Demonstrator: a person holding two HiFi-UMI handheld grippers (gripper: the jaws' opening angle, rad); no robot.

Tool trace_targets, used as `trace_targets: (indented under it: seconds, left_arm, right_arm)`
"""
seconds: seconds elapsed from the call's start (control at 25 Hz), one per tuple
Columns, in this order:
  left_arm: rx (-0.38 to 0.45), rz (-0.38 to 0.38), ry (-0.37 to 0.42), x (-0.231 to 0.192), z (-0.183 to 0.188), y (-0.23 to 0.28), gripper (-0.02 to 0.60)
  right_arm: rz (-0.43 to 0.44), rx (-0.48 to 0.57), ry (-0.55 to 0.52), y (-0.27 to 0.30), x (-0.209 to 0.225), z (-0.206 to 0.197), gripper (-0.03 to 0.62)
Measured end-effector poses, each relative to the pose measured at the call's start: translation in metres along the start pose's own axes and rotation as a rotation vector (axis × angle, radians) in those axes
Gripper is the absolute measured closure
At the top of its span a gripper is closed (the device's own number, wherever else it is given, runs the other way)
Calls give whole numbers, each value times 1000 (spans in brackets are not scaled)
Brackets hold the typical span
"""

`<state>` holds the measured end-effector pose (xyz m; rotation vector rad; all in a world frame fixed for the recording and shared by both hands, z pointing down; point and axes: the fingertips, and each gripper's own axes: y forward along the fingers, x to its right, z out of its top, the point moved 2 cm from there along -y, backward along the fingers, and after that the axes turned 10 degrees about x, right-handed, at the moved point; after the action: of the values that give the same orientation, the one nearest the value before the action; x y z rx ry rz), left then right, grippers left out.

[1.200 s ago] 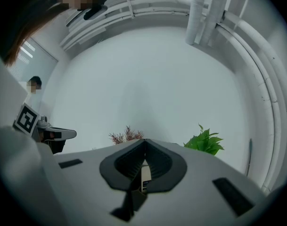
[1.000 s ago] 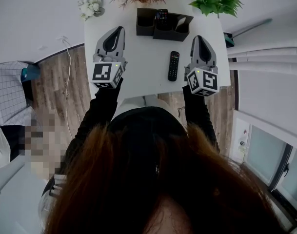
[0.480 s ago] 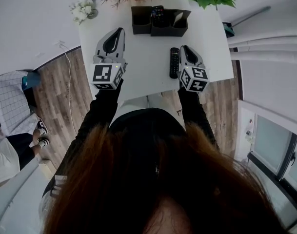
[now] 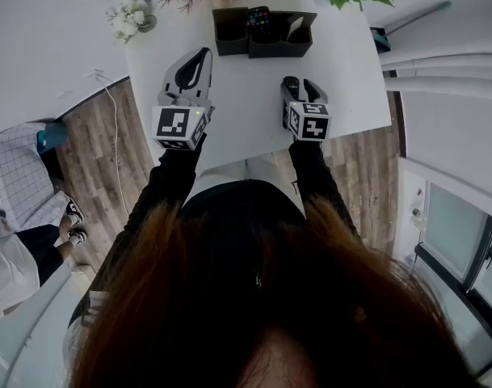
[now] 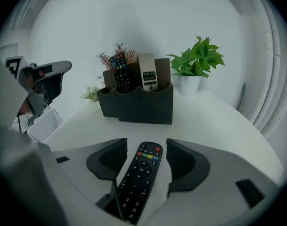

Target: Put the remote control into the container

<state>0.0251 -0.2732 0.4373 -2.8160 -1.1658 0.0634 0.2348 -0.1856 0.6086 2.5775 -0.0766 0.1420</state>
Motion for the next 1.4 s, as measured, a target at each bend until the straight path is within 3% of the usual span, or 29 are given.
trace_targets:
  seconds: [0.28,0.48,0.8,0.96,1.2,1.4]
  left_arm:
    - [-15,-2,-4,-1,-7,2,572]
    - [-21,25,-23,-11,-11,0,572]
    - [-21,46,-28,-16,-14,0,572]
    - [-16,59,-26,-19,-13,-2,572]
    - [2,95,-21,-27,-8,-6,572]
    - [30,126,-12,-32,4,-11,572]
  right_arm:
    - [32,-148,-12,20,-2,-20,349]
    - [121,-207,-118,29,-20,-22,349]
    - [116,-222,-151,34,-17,-22,352]
    - [128,-152,-115,32,-18,-13,359]
    - [169,59,-59,14,-22,38,364]
    - [197,162,-73,1,-25,70,367]
